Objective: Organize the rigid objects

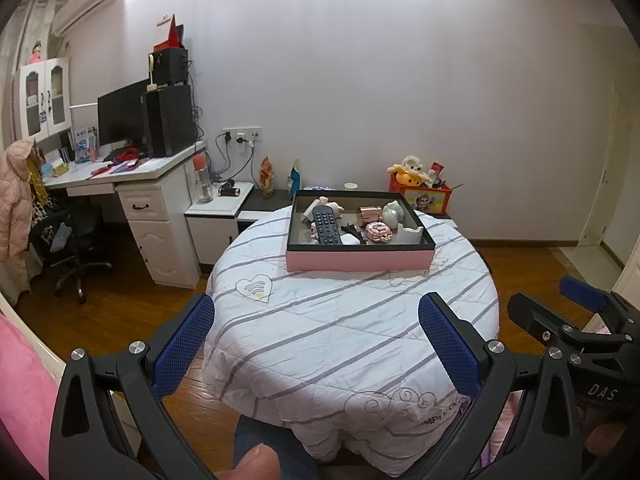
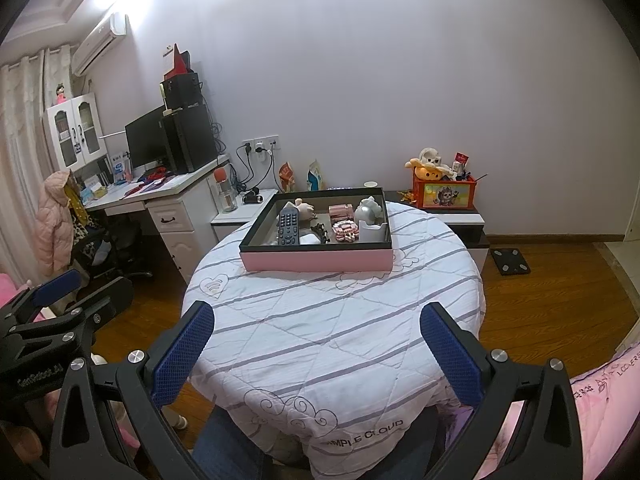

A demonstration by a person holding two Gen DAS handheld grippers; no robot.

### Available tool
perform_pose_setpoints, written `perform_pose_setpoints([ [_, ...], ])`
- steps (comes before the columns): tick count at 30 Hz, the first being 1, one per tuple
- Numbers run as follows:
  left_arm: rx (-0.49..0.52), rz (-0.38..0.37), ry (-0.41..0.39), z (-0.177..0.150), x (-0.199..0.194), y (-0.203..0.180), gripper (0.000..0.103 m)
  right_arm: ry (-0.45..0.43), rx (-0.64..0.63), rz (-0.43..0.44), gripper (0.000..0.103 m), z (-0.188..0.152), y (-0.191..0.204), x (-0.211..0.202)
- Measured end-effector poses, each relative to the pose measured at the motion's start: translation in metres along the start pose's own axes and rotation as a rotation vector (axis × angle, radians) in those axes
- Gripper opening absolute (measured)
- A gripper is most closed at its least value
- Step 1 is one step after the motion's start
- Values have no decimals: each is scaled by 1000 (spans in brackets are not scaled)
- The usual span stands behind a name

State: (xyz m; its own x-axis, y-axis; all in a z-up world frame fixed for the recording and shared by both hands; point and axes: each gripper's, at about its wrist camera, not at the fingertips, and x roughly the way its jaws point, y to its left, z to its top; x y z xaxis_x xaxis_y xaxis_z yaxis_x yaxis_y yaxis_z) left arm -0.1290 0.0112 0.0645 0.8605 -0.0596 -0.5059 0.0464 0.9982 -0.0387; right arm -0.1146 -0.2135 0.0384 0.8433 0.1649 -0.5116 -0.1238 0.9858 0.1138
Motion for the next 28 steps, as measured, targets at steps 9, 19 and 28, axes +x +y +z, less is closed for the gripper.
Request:
perform_pose_setpoints([
  [9,-15,-2,13,0,3,2,103,-1,2,-1,103,1,-1,0],
  [19,-4,-9,14,-4,8,-1,103,0,2,1,103,0,1,0],
  [28,-17,-46,5,-8,7,0,103,0,3,1,103,0,0,0],
])
